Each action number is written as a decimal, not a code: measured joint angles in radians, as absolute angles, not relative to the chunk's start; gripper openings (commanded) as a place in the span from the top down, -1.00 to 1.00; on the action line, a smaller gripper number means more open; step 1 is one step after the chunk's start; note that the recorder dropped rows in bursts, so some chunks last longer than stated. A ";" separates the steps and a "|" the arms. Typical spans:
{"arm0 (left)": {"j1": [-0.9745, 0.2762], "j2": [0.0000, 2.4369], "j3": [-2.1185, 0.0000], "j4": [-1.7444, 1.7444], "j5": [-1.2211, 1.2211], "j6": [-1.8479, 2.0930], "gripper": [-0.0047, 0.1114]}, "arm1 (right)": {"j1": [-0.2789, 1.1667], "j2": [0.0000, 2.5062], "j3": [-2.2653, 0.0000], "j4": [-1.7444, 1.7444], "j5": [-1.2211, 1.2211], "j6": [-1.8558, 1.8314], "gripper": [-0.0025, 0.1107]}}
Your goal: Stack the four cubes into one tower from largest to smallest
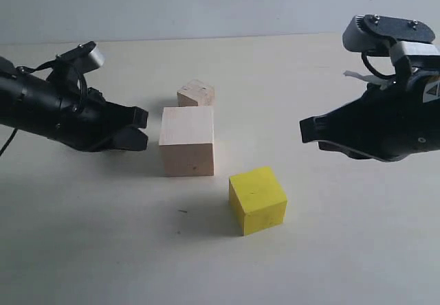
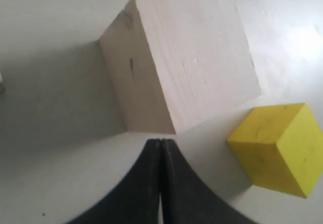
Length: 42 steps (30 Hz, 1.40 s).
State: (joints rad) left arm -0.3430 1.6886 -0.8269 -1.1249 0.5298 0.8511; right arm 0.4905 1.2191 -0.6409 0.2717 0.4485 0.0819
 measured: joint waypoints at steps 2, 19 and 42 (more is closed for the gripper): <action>-0.343 1.713 -0.855 -1.134 0.523 0.856 0.92 | 0.490 1.219 -0.641 0.274 0.461 0.082 0.96; -0.343 1.829 -0.930 -1.132 0.486 0.862 0.92 | 0.490 1.223 -0.641 0.281 0.481 0.082 0.96; -0.343 1.849 -0.930 -1.229 0.486 0.909 0.92 | 0.490 1.223 -0.641 0.288 0.486 0.082 0.96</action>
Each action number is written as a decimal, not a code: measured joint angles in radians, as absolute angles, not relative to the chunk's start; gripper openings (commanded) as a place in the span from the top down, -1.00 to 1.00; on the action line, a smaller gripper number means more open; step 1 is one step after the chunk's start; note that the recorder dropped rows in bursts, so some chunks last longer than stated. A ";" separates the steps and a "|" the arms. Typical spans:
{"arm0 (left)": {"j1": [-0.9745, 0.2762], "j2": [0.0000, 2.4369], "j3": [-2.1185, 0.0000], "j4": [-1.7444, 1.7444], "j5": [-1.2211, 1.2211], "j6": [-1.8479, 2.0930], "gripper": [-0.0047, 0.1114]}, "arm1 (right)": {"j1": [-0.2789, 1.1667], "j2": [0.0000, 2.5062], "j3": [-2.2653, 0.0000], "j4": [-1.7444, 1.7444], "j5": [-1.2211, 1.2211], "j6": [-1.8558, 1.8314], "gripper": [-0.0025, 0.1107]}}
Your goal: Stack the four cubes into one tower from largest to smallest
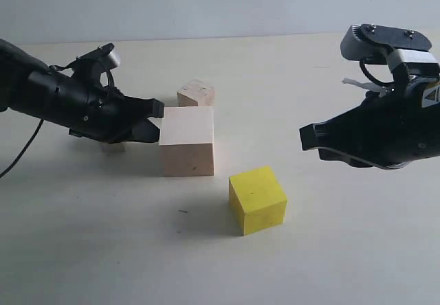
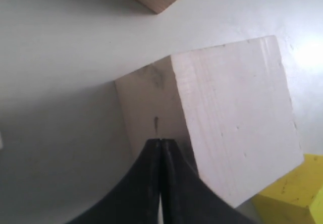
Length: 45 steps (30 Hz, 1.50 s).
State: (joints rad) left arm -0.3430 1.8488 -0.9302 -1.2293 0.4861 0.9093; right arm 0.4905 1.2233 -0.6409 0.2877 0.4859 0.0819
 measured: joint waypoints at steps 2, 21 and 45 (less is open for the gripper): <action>-0.343 1.849 -0.930 -1.246 0.488 0.923 0.92 | 0.490 1.223 -0.641 0.288 0.486 0.082 0.96; -0.343 1.849 -0.930 -1.307 0.529 0.987 0.92 | 0.490 1.223 -0.641 0.289 0.487 0.082 0.96; -0.343 1.913 -0.951 -1.486 0.566 1.139 0.92 | 0.490 1.223 -0.641 0.289 0.507 0.082 0.96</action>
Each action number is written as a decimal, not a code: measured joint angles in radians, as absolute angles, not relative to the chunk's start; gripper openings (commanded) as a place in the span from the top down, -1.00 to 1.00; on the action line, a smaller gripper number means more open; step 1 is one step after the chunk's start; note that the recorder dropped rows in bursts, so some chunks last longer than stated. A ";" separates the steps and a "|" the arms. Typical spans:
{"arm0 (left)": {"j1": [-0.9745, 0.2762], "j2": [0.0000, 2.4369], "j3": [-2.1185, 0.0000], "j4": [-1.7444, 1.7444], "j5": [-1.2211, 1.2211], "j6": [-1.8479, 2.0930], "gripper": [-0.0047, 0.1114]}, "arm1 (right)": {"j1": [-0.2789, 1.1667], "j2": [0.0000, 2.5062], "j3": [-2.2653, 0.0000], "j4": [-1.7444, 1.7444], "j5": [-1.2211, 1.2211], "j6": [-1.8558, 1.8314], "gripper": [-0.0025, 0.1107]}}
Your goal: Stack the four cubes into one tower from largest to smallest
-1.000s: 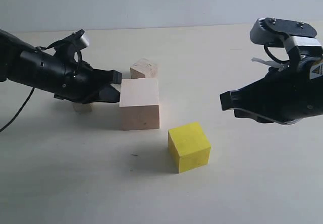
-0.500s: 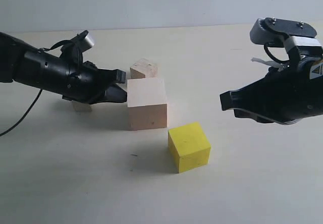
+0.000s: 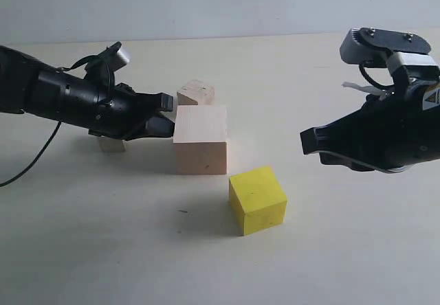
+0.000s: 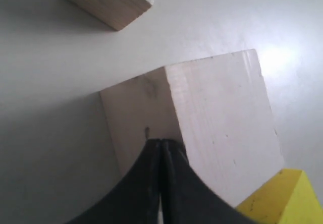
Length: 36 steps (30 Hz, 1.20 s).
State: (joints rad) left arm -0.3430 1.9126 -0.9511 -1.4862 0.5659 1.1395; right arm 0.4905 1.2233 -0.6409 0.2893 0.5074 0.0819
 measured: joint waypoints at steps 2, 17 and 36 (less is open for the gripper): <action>-0.343 1.913 -0.951 -1.486 0.566 1.140 0.92 | 0.490 1.223 -0.641 0.289 0.507 0.082 0.96; -0.337 1.857 -0.951 -1.328 0.586 1.041 0.92 | 0.490 1.223 -0.641 0.320 0.509 -0.009 0.96; -0.320 1.908 -0.998 -1.379 0.573 1.054 0.92 | 0.490 1.223 -0.641 0.368 0.509 -0.016 0.96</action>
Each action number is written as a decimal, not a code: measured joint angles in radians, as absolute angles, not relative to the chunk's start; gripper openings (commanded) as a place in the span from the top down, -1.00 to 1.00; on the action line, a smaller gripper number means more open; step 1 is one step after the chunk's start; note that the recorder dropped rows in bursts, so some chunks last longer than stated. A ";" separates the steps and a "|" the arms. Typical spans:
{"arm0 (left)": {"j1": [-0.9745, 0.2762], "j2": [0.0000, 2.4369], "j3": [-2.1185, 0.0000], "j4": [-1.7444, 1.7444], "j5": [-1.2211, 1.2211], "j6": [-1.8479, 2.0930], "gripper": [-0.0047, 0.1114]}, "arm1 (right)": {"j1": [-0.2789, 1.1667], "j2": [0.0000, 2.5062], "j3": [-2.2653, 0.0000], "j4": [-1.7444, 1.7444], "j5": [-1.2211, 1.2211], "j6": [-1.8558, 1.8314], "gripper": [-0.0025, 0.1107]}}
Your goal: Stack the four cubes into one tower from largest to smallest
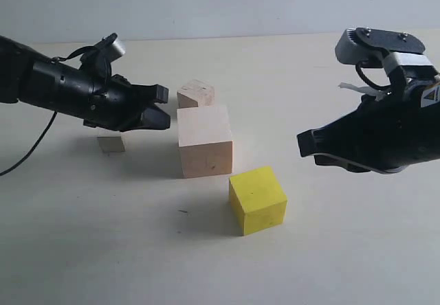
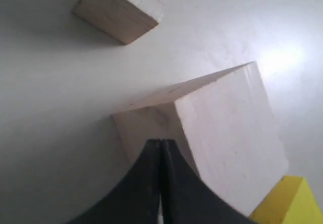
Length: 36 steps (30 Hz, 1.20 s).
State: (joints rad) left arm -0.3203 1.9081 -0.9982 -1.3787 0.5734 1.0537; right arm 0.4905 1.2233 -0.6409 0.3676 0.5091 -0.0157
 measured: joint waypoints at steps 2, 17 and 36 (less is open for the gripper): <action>-0.324 1.916 -1.019 -1.381 0.573 1.054 0.92 | 0.490 1.223 -0.641 0.368 0.515 -0.016 0.96; -0.324 1.977 -1.058 -1.384 0.590 1.043 0.92 | 0.490 1.223 -0.641 0.368 0.534 -0.016 0.96; -0.324 1.977 -1.058 -1.384 0.590 1.039 0.92 | 0.490 1.223 -0.641 0.368 0.536 -0.016 0.96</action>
State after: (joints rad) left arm -0.3243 1.9771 -1.0582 -1.3835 0.5895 1.0390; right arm 0.4905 1.2233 -0.6409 0.3676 0.5363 -0.0157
